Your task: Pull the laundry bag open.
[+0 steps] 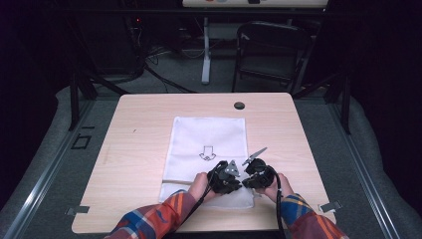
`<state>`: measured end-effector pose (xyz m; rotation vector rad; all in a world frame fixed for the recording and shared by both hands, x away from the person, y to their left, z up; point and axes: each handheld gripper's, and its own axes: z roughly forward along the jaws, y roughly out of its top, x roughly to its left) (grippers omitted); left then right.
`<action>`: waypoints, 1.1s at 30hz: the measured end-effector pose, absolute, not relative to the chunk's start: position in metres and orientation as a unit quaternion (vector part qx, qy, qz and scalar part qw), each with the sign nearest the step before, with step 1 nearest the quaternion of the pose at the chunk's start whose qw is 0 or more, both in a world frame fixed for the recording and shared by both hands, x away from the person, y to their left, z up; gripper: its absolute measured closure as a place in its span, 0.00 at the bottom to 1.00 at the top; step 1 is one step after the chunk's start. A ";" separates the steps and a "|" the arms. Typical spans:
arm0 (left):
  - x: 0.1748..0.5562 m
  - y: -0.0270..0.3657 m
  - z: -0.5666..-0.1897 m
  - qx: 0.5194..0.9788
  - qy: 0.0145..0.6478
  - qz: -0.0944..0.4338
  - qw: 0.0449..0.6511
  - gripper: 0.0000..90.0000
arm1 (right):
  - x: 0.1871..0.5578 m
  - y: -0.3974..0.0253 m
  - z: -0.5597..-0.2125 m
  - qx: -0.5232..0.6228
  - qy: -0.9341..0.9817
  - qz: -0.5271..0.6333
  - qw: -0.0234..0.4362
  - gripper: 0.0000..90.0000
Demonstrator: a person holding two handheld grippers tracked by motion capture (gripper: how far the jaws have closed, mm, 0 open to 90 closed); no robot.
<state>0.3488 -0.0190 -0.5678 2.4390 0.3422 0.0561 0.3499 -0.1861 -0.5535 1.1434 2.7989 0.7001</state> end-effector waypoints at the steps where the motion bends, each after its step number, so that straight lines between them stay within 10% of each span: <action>1: 0.349 -0.019 -0.568 0.934 0.131 0.021 0.332 0.90 | 0.350 -0.186 -0.553 0.368 0.902 0.223 0.022 1.00; 33: 0.350 -0.018 -0.565 0.939 0.128 0.021 0.319 0.91 | 0.351 -0.190 -0.554 0.390 0.893 0.225 0.009 1.00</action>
